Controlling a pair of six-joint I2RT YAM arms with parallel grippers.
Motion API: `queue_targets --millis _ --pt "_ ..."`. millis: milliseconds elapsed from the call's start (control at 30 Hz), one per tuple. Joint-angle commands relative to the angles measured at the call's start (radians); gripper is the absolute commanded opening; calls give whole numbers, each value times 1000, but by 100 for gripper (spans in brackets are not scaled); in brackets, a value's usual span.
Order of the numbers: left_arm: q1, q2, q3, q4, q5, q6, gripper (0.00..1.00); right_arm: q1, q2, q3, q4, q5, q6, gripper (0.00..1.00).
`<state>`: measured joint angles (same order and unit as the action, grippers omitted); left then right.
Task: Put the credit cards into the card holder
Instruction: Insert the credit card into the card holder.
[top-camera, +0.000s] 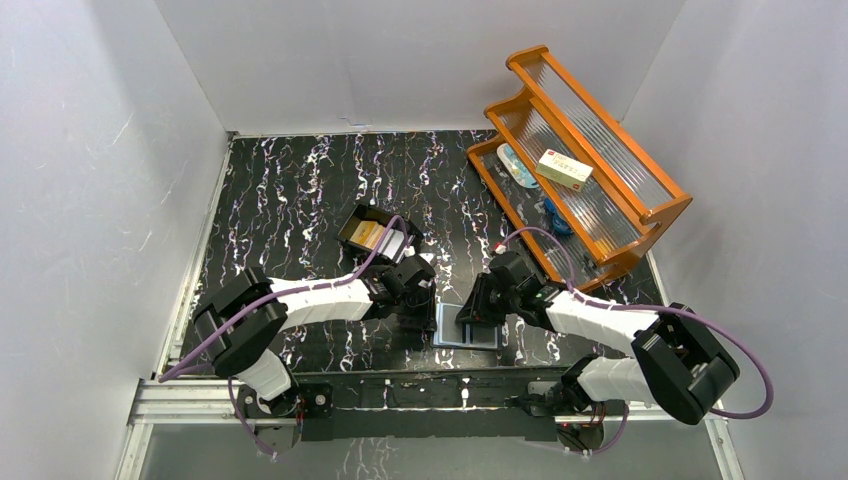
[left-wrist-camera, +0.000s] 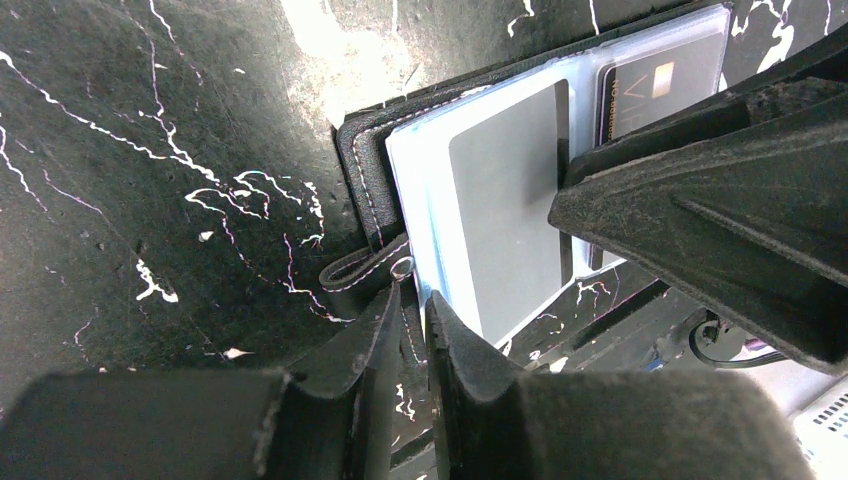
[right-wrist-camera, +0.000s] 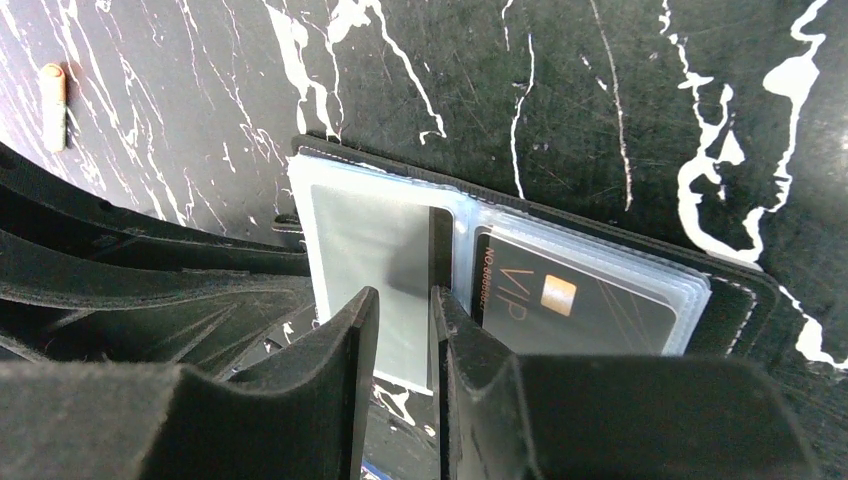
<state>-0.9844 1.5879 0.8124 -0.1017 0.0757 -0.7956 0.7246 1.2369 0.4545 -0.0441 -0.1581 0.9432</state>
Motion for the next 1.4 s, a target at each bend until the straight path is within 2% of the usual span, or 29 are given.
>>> queue_targets --millis 0,367,633,900,1133,1367 --pt "6 13 0 -15 -9 16 15 14 2 34 30 -4 7 34" --pt "6 -2 -6 -16 -13 9 15 14 -72 64 -68 54 8 36" --pt "6 0 -6 -20 -12 5 15 14 -36 63 -85 74 1 39" --pt "6 -2 -6 -20 -11 3 15 14 -16 22 37 4 21 35" --pt "12 -33 18 -92 -57 23 16 14 -13 -38 138 -54 55 32" --pt "24 -110 38 -127 -54 -5 19 14 -76 4 -15 44 26 34"
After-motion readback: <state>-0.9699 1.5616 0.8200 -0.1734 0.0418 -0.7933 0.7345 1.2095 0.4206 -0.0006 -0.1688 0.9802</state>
